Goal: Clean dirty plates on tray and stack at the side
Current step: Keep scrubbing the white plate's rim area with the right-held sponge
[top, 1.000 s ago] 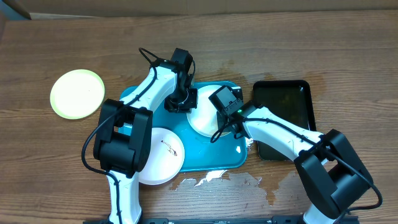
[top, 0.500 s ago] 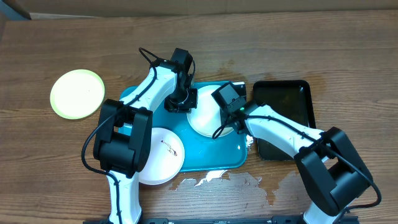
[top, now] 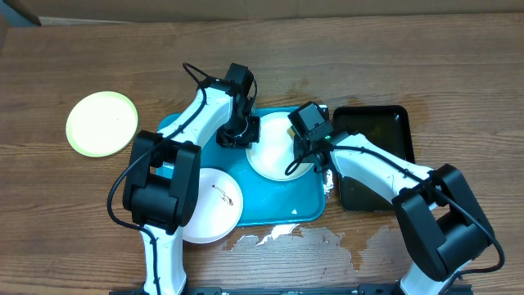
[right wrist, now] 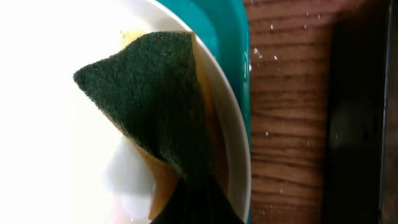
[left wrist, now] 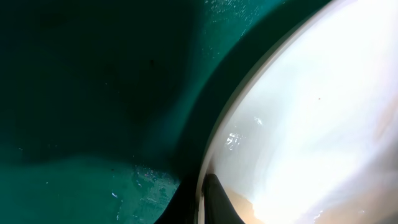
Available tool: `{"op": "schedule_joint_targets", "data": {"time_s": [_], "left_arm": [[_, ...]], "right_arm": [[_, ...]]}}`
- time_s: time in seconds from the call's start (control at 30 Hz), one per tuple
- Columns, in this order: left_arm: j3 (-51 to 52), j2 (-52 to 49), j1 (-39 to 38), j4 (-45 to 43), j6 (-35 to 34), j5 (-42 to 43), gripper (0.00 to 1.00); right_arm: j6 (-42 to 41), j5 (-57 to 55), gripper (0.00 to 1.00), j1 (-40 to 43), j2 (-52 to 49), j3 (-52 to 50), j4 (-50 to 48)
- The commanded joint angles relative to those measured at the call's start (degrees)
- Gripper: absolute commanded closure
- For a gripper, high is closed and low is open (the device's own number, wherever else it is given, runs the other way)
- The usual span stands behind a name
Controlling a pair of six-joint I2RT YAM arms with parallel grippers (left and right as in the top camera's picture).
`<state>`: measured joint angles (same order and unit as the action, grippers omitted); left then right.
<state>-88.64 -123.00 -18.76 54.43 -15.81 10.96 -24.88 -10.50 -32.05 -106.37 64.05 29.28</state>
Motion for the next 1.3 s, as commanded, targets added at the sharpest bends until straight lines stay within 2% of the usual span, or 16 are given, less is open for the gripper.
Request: {"op": "schedule_joint_targets", "data": {"time_s": [0.0,0.33,0.5,0.77,0.93,1.13,1.27], "left_arm": [[1.92,-3.28,-0.76,-0.28,1.70,-2.54,0.96],[1.92,-3.28,-0.76,-0.26,1.73,-2.56,0.96],[1.92,-3.28,-0.76,-0.26,1.73,-2.56,0.96],[1.92,-3.28,-0.76,-0.24,2.14,-2.56,0.96],[1.92,-3.28,-0.76,-0.28,2.14,-2.58,0.96],[1.92,-3.28,-0.76,-0.24,2.14,-2.58,0.96],[1.92,-3.28,-0.76,-0.04,2.14,-2.58,0.96]], "right_arm": [[1.09,-0.11,0.96,0.66,-0.55,-0.35,-1.29],[1.11,0.33,0.96,0.70,-4.81,-0.35,-4.83],[4.13,2.19,0.96,0.74,-4.87,-0.35,-8.46],[4.13,3.17,0.96,2.60,-4.90,-0.35,-11.50],[7.39,11.34,0.96,4.87,-4.90,-0.35,-13.64],[7.82,12.66,0.96,5.64,-4.90,-0.35,-14.88],[11.45,16.81,0.96,5.66,-4.50,0.28,-15.80]]}}
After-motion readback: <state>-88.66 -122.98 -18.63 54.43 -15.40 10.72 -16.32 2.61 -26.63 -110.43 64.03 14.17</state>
